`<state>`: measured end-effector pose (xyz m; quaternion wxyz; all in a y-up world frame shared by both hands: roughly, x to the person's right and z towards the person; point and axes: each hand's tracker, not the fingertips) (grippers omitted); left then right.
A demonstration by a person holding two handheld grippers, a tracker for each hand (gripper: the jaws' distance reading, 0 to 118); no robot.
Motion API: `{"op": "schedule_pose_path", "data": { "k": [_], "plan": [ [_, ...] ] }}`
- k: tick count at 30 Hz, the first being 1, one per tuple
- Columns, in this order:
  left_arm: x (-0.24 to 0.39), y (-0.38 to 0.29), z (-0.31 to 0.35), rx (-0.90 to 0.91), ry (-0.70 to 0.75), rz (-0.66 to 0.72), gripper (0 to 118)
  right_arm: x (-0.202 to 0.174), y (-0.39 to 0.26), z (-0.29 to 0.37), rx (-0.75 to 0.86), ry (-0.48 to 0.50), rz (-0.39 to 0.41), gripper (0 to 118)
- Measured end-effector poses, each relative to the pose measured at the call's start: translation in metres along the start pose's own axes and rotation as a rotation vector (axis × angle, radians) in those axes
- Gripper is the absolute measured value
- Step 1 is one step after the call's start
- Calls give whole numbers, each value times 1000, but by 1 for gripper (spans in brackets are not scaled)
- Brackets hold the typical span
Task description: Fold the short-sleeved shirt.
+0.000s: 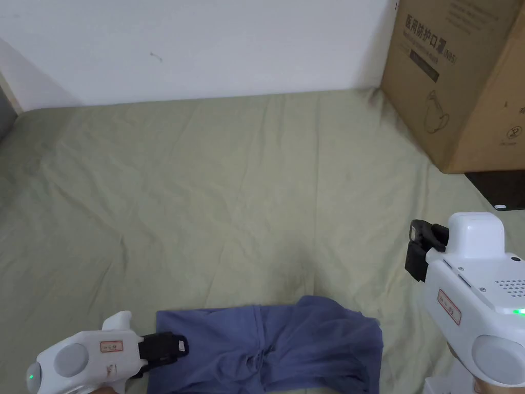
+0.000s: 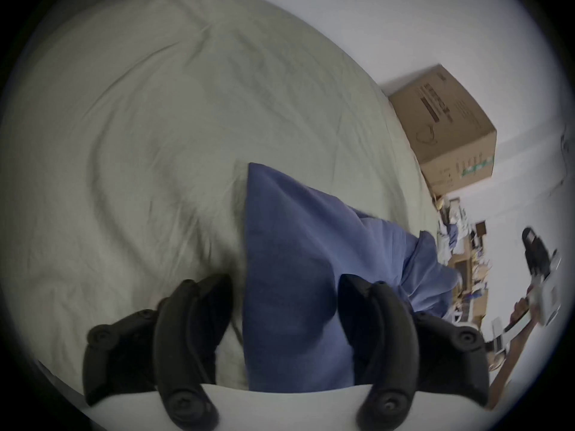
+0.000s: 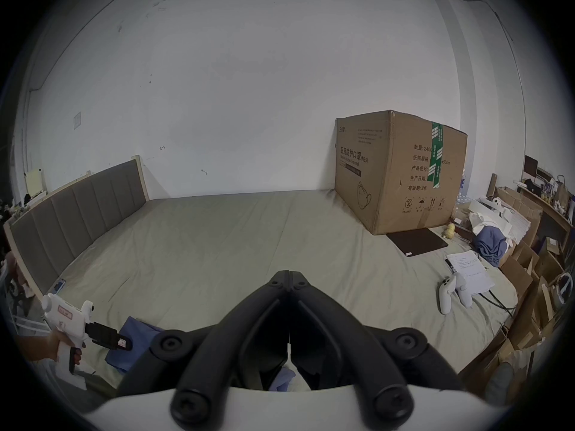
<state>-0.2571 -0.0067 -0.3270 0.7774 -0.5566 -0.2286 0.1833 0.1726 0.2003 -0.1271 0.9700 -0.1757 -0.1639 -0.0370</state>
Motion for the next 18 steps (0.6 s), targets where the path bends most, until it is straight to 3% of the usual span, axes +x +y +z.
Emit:
{"op": "schedule_pose_path", "data": {
  "k": [1, 3, 4, 5, 10, 18],
  "plan": [
    [4, 0, 0, -5, 27, -25, 41, 1, -1, -1, -4, -1, -3, 0],
    [7, -2, 2, 8, 18, -55, 27, 2, -2, -2, -10, -5, -5, 0],
    [9, -2, 1, 7, 21, -57, 12, 3, -3, -2, -11, -5, -7, 0],
    [12, -2, 1, 9, 13, -56, 9, 3, -4, -2, -12, -7, -8, 0],
    [37, -4, 15, 73, 28, -144, 7, 5, -1, 1, -6, -7, -12, 0],
    [10, 12, 77, 142, 75, -107, 6, 7, 7, 8, 27, 2, -13, 0]
  ]
}}
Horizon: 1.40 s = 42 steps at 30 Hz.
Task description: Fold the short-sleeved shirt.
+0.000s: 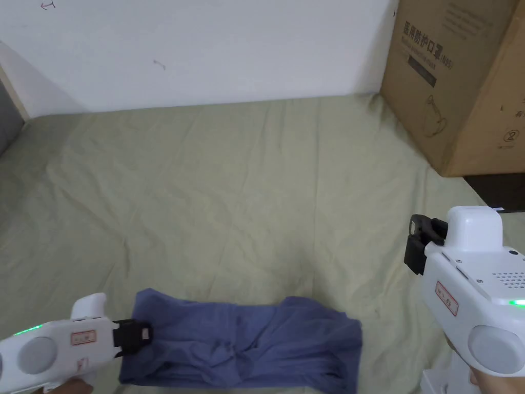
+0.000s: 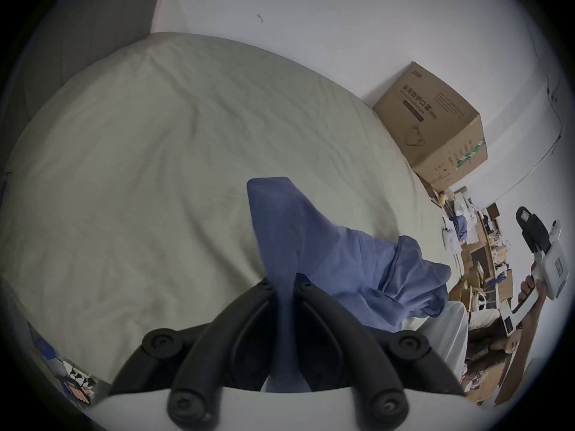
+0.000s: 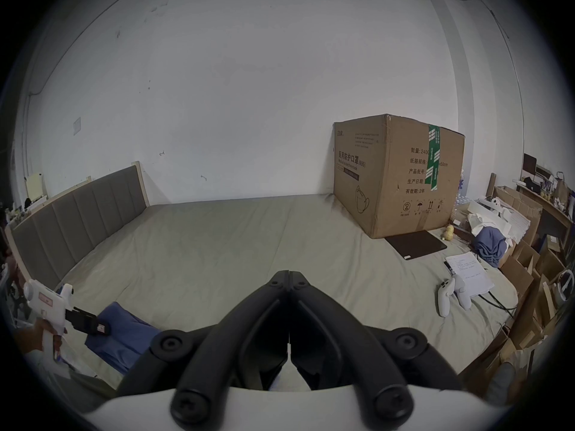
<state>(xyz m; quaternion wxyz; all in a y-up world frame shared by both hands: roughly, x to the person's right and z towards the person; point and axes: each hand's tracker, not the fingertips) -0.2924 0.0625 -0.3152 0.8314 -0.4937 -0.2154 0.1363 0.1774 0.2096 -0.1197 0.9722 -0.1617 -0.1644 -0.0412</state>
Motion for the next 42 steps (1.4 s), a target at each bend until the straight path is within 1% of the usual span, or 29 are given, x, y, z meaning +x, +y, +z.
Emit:
{"op": "schedule_pose_path", "data": {
  "k": [4, 6, 8, 10, 12, 13, 15, 16, 17, 20, 25, 28, 31, 34, 36, 37, 38, 39, 40, 41, 42],
  "plan": [
    [-22, 6, 31, 3, 97, -9, 6, 0, 0, 2, 6, 7, -2, 0],
    [-18, 7, 43, 9, 102, -9, 6, 1, 0, 3, 7, 11, 0, 0],
    [-5, 7, 50, 17, 95, -13, 6, 1, -1, 4, 8, 11, 3, 0],
    [23, 9, 51, 27, 75, -70, 6, 2, -2, 3, 7, 13, 0, 0],
    [55, 11, 47, 14, 54, -95, 6, 2, -3, 2, 6, 12, -5, 0],
    [73, 13, 43, 11, 18, -116, 6, 2, -3, 2, 5, 13, -7, 0],
    [105, 14, 32, -16, -9, -140, 6, 2, -3, 3, 6, 13, -9, 0],
    [124, 13, 26, -30, -21, -172, 6, 3, -2, 3, 7, 14, -12, 0],
    [129, 15, 12, -44, -33, -206, 6, 4, -2, 4, 9, 16, -14, 0],
    [172, 9, -17, -100, -52, -257, 6, 8, -3, 6, 9, 12, -17, 0],
    [219, -15, -72, -235, -48, -302, 6, 18, -7, 9, 5, -8, -22, 0],
    [234, -34, -110, -282, -9, -315, 6, 23, -9, 10, 0, -19, -23, 0],
    [237, -52, -143, -324, 33, -294, 6, 26, -10, 11, -4, -26, -21, 0],
    [236, -62, -158, -350, 42, -270, 6, 27, -10, 12, -6, -28, -14, 0],
    [236, -60, -155, -339, 43, -262, 7, 28, -10, 14, -6, -31, -13, 0],
    [239, -57, -151, -337, 45, -254, 11, 28, -10, 14, -4, -32, -15, 0],
    [239, -55, -146, -334, 36, -247, 19, 29, -10, 14, -3, -34, -16, 0],
    [239, -53, -138, -320, -12, -230, 36, 30, -10, 14, -2, -35, -17, 0],
    [238, -50, -129, -302, -76, -210, 67, 30, -9, 14, -3, -35, -17, 0],
    [240, -47, -120, -283, -118, -191, 92, 30, -9, 14, -3, -36, -17, 0],
    [240, -44, -109, -255, -150, -176, 107, 30, -8, 15, -3, -36, -16, 0]
  ]
}}
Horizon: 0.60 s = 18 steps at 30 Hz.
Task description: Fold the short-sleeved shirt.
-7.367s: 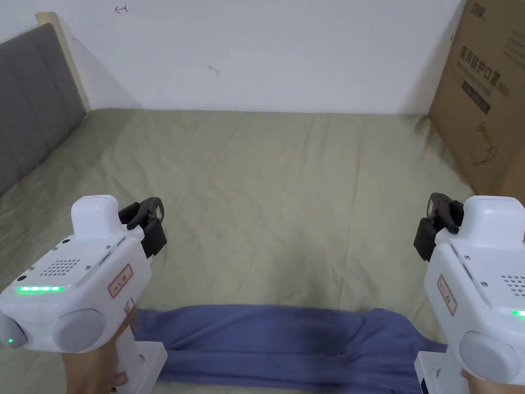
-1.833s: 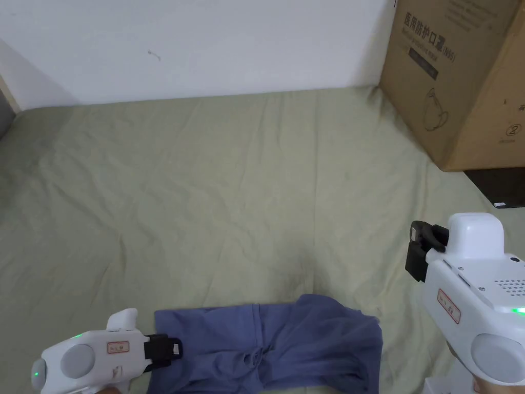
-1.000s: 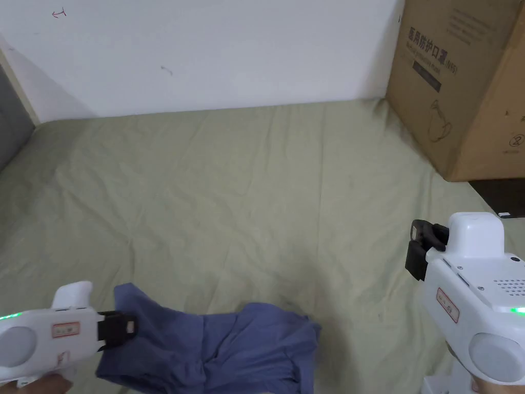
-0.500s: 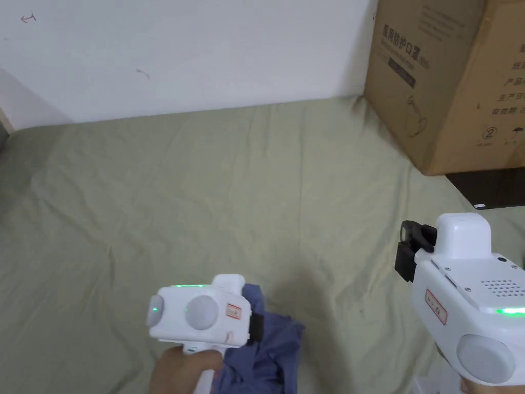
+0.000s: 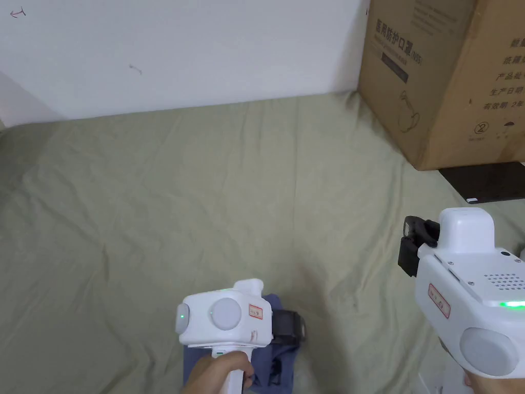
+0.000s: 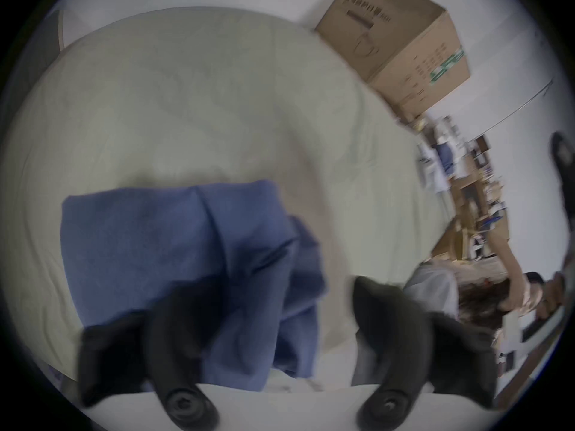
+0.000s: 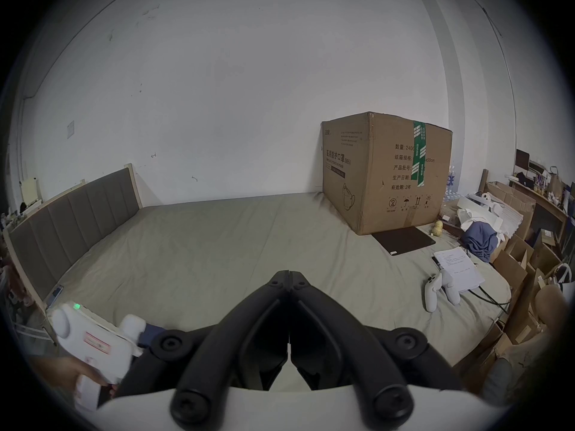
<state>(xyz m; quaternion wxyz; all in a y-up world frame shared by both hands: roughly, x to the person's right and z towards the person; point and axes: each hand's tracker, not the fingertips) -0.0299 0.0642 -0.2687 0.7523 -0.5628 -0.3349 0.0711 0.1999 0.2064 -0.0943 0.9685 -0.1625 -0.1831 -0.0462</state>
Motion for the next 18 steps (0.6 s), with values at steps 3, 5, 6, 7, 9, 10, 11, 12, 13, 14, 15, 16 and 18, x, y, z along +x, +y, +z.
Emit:
{"op": "schedule_pose_path", "data": {
  "k": [3, 5, 6, 7, 9, 10, 11, 12, 13, 14, 15, 16, 18],
  "plan": [
    [1, 1, 41, 165, -21, -40, 110, -2, 3, 4, 9, 3, 5, 0],
    [-5, 2, 62, 235, 22, -56, 110, -3, 4, 5, 13, 7, 7, 0],
    [-10, 2, 73, 277, 47, -70, 110, -4, 5, 6, 15, 7, 7, 0],
    [-14, 3, 81, 321, 79, -80, 110, -4, 5, 7, 17, 9, 6, 0],
    [-24, -1, 95, 396, 151, -105, 109, -6, 7, 7, 20, 11, 7, 0],
    [-31, -4, 99, 440, 192, -108, 109, -7, 7, 7, 20, 14, 7, 0],
    [-35, -6, 101, 467, 221, -116, 108, -7, 7, 7, 20, 16, 7, 0],
    [-41, -11, 104, 505, 251, -123, 106, -8, 7, 7, 22, 18, 7, 0],
    [-47, -15, 105, 535, 263, -132, 96, -9, 7, 7, 23, 19, 9, 0],
    [-52, -19, 105, 550, 263, -137, 78, -9, 7, 7, 23, 19, 10, 0],
    [-57, -21, 102, 548, 260, -131, 52, -10, 7, 7, 23, 21, 10, 0],
    [-61, -24, 98, 544, 263, -125, 12, -10, 7, 7, 22, 24, 9, 0],
    [-70, -31, 92, 542, 247, -95, 0, -11, 7, 7, 17, 27, 9, 0]
  ]
}}
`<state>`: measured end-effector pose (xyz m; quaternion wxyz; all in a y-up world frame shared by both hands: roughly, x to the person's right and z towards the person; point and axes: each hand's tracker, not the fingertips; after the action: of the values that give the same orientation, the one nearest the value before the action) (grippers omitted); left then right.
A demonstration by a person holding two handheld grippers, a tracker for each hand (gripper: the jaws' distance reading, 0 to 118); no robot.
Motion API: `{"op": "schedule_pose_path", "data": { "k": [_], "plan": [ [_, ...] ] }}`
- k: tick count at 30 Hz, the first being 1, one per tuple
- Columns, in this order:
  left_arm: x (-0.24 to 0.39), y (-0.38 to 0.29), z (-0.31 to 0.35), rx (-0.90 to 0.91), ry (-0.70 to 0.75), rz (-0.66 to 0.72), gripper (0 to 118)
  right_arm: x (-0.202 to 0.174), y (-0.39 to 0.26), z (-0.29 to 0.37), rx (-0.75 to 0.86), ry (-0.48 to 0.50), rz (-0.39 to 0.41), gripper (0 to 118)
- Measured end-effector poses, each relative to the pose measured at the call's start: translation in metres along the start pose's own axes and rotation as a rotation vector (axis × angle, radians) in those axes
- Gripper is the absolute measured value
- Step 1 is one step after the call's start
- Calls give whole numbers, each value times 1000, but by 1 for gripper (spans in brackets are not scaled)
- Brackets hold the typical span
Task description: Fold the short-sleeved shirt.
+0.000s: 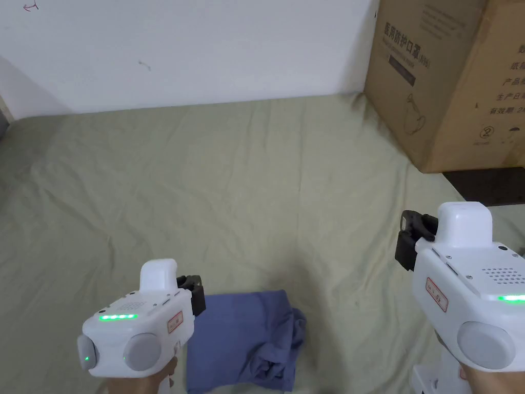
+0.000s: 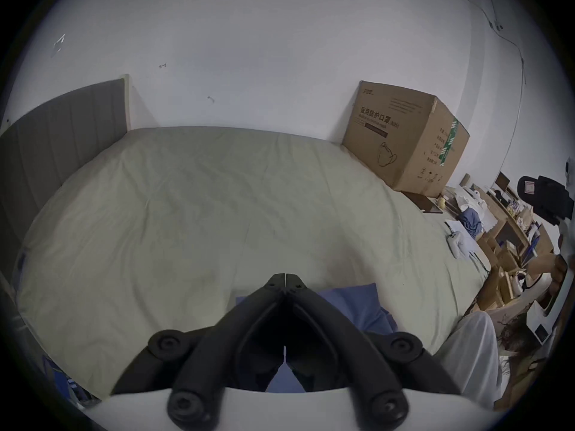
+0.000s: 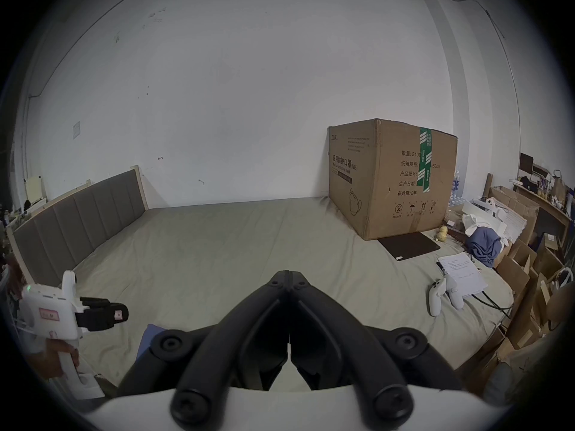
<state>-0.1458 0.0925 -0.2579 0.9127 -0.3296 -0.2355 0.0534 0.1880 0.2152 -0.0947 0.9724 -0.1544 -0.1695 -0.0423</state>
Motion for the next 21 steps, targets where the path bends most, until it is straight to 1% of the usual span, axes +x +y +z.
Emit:
{"op": "schedule_pose_path", "data": {
  "k": [1, 2, 7, 15, 19, 21],
  "plan": [
    [-2, -4, -5, -26, -40, 29, 0, 0, 0, 0, -1, 0, 0, 0],
    [-2, -7, -8, -44, -29, 40, 0, 0, -1, 0, -1, 1, 0, 0],
    [20, -30, -24, -101, -50, 18, 0, 5, -3, -1, -8, -4, 1, 0],
    [77, -60, -58, -187, -135, -74, 0, 20, -7, -5, -27, -26, -5, 0],
    [98, -78, -78, -234, -153, -135, 0, 26, -9, -9, -40, -36, -9, 0],
    [104, -89, -88, -262, -134, -152, 0, 29, -11, -11, -46, -41, -9, 0]
  ]
}}
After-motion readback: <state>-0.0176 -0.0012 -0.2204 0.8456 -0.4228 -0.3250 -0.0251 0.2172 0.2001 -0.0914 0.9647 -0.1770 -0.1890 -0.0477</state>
